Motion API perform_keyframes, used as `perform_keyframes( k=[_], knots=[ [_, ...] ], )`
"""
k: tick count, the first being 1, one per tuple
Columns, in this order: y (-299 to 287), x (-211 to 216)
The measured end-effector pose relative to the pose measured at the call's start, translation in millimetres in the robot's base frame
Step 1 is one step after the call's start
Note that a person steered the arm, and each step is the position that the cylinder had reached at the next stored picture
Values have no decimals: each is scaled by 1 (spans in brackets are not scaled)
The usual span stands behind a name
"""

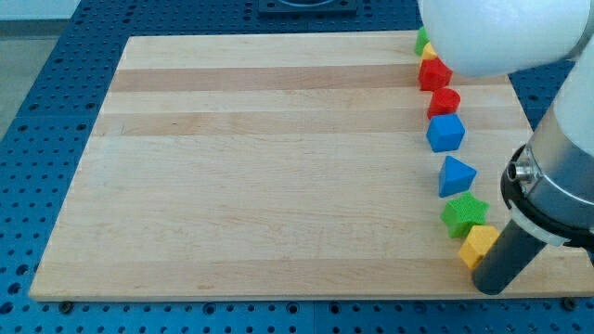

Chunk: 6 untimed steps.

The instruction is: Point at center right

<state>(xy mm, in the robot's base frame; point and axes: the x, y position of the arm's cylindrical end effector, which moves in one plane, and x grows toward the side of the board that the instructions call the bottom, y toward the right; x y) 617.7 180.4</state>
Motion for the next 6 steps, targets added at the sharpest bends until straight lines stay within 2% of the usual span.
perform_keyframes(
  k=[1, 2, 3, 4, 5, 6],
  knots=[
    [3, 1],
    [75, -13],
    [114, -17],
    [101, -123],
    [70, -249],
    [68, -345]
  ],
)
